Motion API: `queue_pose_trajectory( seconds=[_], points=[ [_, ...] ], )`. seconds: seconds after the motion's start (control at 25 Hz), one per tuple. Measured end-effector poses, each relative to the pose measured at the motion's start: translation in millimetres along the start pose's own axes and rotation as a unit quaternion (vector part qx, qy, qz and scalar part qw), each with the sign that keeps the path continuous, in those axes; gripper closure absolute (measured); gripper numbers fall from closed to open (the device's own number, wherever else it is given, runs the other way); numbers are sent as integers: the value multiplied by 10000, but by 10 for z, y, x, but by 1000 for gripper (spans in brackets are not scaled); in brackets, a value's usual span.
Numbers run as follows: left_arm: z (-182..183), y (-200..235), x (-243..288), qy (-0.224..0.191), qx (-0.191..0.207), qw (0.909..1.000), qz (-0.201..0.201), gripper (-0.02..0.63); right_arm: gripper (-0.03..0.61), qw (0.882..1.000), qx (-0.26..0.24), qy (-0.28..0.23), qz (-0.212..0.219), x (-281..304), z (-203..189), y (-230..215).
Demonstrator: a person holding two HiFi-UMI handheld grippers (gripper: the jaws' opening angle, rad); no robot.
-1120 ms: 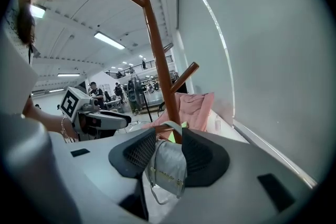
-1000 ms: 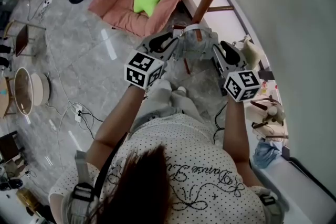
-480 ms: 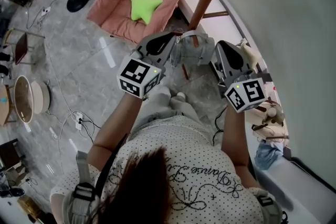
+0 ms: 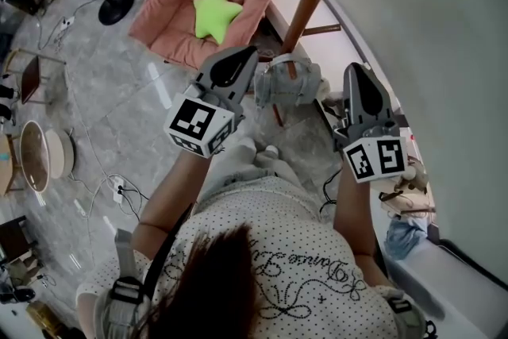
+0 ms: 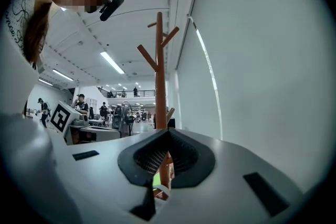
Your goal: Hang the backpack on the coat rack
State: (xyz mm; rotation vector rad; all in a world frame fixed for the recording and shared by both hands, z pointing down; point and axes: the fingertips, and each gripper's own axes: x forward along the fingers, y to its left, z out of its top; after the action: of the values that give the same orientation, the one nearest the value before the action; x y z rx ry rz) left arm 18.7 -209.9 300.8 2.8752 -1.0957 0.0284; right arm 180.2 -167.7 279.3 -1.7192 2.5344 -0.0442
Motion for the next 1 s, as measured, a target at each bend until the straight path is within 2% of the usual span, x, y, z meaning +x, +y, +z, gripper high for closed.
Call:
queue_pose_trajectory(
  seconds=[0.12,0.4,1.0],
  points=[
    [99,3,-14,-285,-175,9994,-92,609,568,9997,-167,-86,-133,-14,71,-28],
    [247,99,-1,-449,-236,9987,-41,609,568,9997,-158,-131,-150,64,91,-40],
    [179,161,78,-329,-221,9992,85,611,568,9990,-359,-233,-135,167,142,-20]
  ],
)
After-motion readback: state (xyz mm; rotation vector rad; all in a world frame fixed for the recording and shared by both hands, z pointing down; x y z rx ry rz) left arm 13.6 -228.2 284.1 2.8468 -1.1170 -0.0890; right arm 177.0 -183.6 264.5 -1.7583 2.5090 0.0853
